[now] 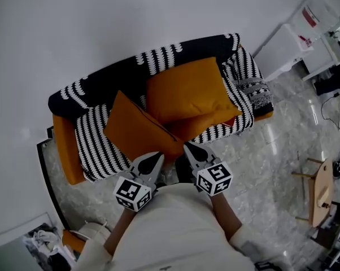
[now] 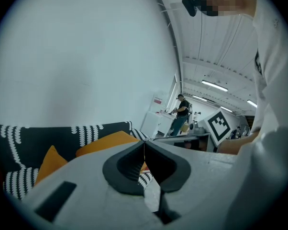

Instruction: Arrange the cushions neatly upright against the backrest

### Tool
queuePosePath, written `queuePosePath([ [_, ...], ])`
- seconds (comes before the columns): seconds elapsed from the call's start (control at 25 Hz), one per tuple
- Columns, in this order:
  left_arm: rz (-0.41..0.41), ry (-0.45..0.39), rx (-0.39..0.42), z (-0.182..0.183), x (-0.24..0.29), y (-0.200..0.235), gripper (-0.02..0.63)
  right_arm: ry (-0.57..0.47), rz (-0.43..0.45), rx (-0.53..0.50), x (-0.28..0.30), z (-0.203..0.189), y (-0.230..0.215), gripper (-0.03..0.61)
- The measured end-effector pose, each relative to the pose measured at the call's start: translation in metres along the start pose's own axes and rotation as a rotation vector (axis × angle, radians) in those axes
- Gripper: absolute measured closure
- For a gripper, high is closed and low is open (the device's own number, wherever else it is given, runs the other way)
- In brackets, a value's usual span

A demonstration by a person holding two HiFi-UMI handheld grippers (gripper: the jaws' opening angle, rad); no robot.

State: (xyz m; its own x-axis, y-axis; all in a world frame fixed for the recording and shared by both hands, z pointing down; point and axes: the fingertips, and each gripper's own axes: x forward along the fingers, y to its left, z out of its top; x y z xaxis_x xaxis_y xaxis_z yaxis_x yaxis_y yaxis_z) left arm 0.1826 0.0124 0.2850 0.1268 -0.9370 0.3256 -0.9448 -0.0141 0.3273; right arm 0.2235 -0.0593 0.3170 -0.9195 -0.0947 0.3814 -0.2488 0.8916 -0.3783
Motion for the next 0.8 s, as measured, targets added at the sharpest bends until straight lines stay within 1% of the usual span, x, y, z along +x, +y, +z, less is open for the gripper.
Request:
queuePosePath([
  [0.2,0.038,-0.002,-0.017,0.021,0.034,0.009,0.601,0.067,0.014,0.041,0.030,-0.006,-0.052,0.569],
  [0.36,0.072,0.019,-0.014,0.027,0.055,0.015,0.601,0.142,0.005,0.088,0.057,-0.032,-0.089,0.569],
  [0.52,0.103,0.036,-0.031,0.028,0.077,0.022,0.601,0.216,0.023,0.126,0.082,-0.060,-0.119,0.568],
  [0.6,0.128,0.040,-0.052,0.028,0.084,0.029,0.601,0.242,0.021,0.137,0.096,-0.071,-0.133,0.568],
  [0.72,0.185,0.042,-0.120,0.024,0.090,0.039,0.601,0.267,0.010,0.162,0.111,-0.087,-0.155,0.566],
  [0.76,0.199,0.048,-0.135,0.021,0.092,0.042,0.601,0.274,0.010,0.173,0.116,-0.093,-0.161,0.560],
  [0.8,0.209,0.058,-0.144,0.017,0.092,0.043,0.601,0.281,0.013,0.188,0.121,-0.099,-0.166,0.524],
])
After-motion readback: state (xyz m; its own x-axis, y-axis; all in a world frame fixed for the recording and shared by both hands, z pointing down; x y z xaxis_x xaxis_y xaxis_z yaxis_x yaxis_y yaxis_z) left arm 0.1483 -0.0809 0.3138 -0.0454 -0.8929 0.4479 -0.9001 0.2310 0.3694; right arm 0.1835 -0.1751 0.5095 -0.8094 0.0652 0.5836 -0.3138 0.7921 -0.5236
